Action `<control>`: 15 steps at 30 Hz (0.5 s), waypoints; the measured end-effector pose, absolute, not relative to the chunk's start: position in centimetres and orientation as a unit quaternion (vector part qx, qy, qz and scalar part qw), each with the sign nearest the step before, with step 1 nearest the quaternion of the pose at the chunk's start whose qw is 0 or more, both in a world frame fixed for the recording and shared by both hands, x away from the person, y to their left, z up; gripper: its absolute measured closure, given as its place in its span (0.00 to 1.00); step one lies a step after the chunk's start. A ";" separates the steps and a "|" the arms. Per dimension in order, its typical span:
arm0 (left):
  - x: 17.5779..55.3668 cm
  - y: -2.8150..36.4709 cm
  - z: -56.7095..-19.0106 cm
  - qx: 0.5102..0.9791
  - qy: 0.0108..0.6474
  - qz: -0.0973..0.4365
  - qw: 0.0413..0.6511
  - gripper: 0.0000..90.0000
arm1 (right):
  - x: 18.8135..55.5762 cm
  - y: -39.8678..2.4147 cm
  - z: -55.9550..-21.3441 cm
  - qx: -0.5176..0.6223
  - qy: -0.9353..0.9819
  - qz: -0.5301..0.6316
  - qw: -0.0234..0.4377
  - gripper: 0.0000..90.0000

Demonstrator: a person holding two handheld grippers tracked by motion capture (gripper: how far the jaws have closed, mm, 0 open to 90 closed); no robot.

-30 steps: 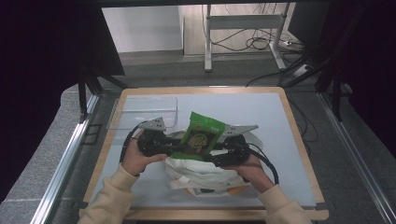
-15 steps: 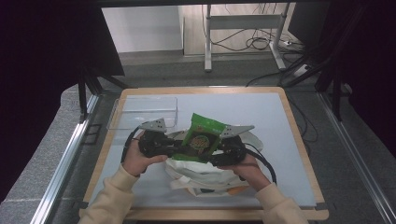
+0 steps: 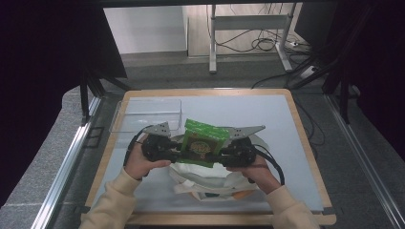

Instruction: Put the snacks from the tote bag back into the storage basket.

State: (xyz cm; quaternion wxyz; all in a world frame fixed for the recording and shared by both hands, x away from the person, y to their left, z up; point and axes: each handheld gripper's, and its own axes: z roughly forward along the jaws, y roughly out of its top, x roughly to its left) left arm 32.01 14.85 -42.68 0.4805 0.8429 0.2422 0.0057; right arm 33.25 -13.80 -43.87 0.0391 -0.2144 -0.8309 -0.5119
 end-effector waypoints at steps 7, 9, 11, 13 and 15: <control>32.1 15.1 -42.6 0.841 0.253 0.010 0.478 0.55 | 33.4 -14.5 -43.6 -0.221 -0.831 -0.510 0.028 0.81; 32.1 15.2 -42.6 0.842 0.254 0.013 0.476 0.54 | 33.5 -14.7 -43.4 -0.221 -0.833 -0.506 0.024 0.81; 32.1 15.3 -42.5 0.843 0.255 0.019 0.473 0.53 | 33.4 -14.8 -43.3 -0.220 -0.835 -0.504 0.021 0.81; 32.0 15.5 -42.4 0.843 0.254 0.023 0.473 0.53 | 33.4 -14.9 -43.2 -0.218 -0.837 -0.502 0.019 0.81; 31.9 15.8 -42.3 0.843 0.255 0.030 0.473 0.52 | 33.3 -15.1 -43.1 -0.217 -0.839 -0.498 0.013 0.81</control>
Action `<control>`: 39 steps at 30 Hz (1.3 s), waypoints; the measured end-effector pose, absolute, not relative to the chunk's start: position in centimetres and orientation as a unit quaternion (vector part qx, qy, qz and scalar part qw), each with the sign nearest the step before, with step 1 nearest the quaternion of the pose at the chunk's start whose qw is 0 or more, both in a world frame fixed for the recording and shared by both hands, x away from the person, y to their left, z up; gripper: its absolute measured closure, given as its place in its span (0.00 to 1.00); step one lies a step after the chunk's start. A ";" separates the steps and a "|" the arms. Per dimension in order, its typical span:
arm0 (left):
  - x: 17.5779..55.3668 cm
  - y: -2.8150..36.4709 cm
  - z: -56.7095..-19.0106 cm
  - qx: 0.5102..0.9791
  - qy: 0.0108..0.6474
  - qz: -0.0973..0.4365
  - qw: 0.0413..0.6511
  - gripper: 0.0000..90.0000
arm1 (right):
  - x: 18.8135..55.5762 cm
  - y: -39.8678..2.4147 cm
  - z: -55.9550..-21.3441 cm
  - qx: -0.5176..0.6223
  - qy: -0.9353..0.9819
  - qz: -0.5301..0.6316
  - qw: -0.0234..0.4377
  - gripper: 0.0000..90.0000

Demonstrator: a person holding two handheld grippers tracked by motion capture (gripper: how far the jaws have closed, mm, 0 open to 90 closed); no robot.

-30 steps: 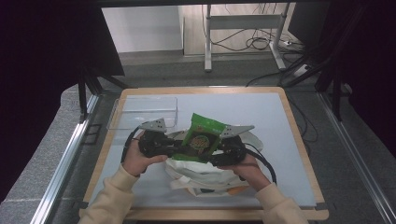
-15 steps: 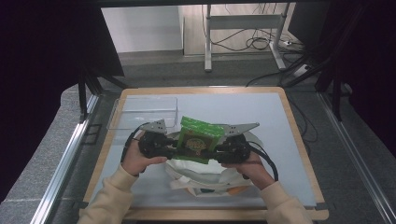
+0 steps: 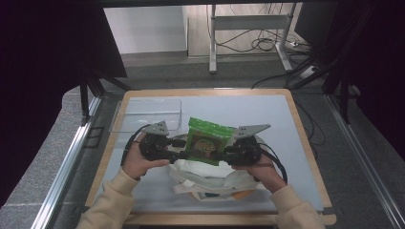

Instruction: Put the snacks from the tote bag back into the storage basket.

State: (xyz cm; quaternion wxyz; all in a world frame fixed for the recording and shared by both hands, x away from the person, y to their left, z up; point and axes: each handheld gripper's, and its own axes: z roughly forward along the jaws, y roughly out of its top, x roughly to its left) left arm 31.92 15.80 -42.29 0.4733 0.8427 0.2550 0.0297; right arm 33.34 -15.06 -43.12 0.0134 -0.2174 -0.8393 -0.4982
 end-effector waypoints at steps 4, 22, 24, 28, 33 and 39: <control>31.9 16.4 -42.1 0.842 0.258 0.035 0.472 0.52 | 33.3 -15.4 -42.9 -0.218 -0.844 -0.490 0.003 0.81; 31.9 17.3 -40.8 0.853 0.251 0.058 0.454 0.51 | 33.7 -15.3 -42.3 -0.204 -0.876 -0.436 -0.034 0.81; 31.9 17.3 -40.7 0.855 0.248 0.056 0.452 0.52 | 33.7 -15.2 -42.2 -0.201 -0.879 -0.431 -0.037 0.81; 31.9 17.2 -40.5 0.861 0.243 0.056 0.444 0.53 | 33.8 -15.1 -42.1 -0.196 -0.886 -0.419 -0.041 0.81; 32.1 17.1 -40.0 0.865 0.237 0.060 0.438 0.53 | 33.9 -14.8 -41.9 -0.189 -0.896 -0.399 -0.048 0.81; 32.4 16.7 -39.1 0.875 0.221 0.056 0.428 0.52 | 34.1 -14.4 -41.8 -0.179 -0.912 -0.366 -0.055 0.81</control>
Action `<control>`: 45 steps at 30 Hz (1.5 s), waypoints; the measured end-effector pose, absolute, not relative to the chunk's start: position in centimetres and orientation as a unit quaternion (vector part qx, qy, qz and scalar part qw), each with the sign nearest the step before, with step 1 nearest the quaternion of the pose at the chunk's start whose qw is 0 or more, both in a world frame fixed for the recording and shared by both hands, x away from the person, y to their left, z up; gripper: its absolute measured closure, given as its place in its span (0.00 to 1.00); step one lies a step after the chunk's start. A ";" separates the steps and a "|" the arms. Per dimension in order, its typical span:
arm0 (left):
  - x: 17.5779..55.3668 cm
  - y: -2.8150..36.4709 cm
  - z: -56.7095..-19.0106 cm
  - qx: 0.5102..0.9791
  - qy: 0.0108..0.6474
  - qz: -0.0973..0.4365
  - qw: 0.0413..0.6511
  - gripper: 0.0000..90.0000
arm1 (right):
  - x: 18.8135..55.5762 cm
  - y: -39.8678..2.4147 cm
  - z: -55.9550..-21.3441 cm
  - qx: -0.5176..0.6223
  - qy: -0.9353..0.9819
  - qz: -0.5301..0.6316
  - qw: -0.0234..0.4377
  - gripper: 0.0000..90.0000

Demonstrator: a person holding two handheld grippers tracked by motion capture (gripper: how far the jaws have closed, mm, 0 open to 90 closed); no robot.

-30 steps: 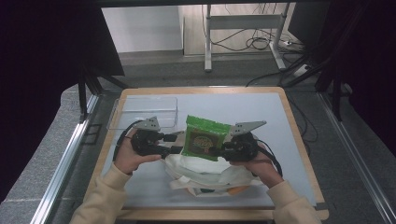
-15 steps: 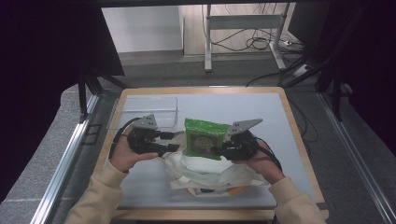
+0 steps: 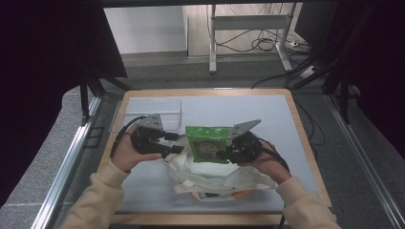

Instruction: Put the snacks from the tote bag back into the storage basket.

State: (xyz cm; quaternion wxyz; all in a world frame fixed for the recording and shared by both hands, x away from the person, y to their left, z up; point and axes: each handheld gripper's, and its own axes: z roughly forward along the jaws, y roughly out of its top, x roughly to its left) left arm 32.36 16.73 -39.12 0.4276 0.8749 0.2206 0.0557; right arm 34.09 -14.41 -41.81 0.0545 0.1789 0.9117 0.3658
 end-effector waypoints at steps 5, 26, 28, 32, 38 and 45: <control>32.9 16.3 -38.5 0.885 0.207 0.051 0.414 0.50 | 34.2 -13.8 -42.0 0.164 0.924 0.339 0.060 0.81; 34.3 12.5 -38.1 0.928 0.145 0.003 0.344 0.57 | 33.9 -11.9 -42.8 0.123 0.943 0.306 0.052 0.81; 34.3 12.3 -38.2 0.931 0.136 0.001 0.338 0.62 | 33.8 -11.8 -42.8 0.121 0.943 0.305 0.053 0.81; 34.2 12.2 -38.4 0.934 0.131 0.002 0.333 0.72 | 33.7 -11.7 -42.6 0.114 0.944 0.303 0.058 0.81; 34.2 12.2 -38.4 0.937 0.124 -0.002 0.326 0.79 | 33.7 -11.8 -42.6 0.112 0.944 0.305 0.055 0.80; 34.5 12.8 -38.0 0.934 0.126 -0.007 0.333 0.81 | 33.7 -11.9 -42.3 0.122 0.937 0.323 0.051 0.73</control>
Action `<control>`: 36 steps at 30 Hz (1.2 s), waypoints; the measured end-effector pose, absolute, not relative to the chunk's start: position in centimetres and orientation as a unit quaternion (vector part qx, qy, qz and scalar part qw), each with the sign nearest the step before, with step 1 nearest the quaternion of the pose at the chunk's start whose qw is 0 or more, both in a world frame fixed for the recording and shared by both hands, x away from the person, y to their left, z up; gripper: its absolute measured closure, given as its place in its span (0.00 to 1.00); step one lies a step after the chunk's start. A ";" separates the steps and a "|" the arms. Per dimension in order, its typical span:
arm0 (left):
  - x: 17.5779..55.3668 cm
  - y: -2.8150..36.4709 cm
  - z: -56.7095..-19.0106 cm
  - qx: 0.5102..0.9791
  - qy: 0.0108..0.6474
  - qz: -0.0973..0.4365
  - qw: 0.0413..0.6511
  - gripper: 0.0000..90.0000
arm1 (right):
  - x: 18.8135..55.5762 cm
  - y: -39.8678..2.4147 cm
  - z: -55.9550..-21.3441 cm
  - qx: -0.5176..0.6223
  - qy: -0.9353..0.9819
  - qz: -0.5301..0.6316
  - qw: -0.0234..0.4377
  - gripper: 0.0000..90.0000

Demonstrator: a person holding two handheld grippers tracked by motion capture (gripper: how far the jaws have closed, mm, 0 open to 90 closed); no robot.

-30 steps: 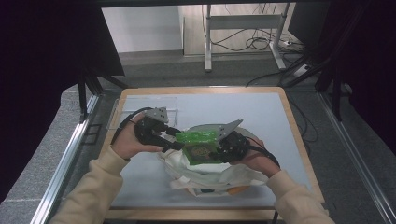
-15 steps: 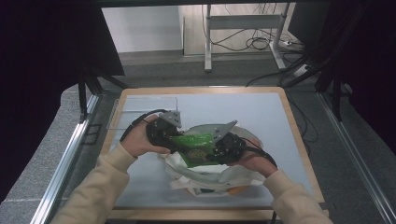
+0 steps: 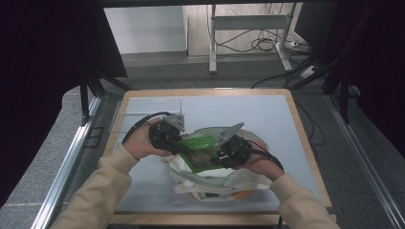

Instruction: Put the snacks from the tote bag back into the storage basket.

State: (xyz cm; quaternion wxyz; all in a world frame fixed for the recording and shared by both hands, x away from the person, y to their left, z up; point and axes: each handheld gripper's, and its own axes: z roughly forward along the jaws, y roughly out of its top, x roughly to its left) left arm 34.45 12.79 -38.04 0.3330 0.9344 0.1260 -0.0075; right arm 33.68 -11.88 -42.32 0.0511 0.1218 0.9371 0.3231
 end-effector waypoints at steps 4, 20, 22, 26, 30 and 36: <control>34.5 13.1 -37.8 0.933 0.127 -0.006 0.336 0.82 | 33.4 -12.2 -41.8 0.139 0.925 0.350 0.047 0.54; 35.0 14.0 -36.0 0.928 0.136 0.014 0.345 0.83 | 31.7 -16.5 -41.0 0.225 0.881 0.412 0.068 0.38; 35.1 14.1 -35.8 0.927 0.137 0.017 0.348 0.83 | 31.5 -16.9 -41.1 0.228 0.877 0.418 0.068 0.38; 35.3 14.5 -35.2 0.925 0.142 0.020 0.352 0.84 | 31.1 -17.1 -41.4 0.236 0.877 0.415 0.063 0.38; 35.5 15.1 -34.8 0.923 0.149 0.023 0.355 0.84 | 30.8 -16.9 -42.0 0.235 0.879 0.410 0.060 0.38; 36.0 15.7 -34.4 0.922 0.156 0.025 0.354 0.84 | 30.2 -16.6 -42.6 0.235 0.877 0.414 0.062 0.37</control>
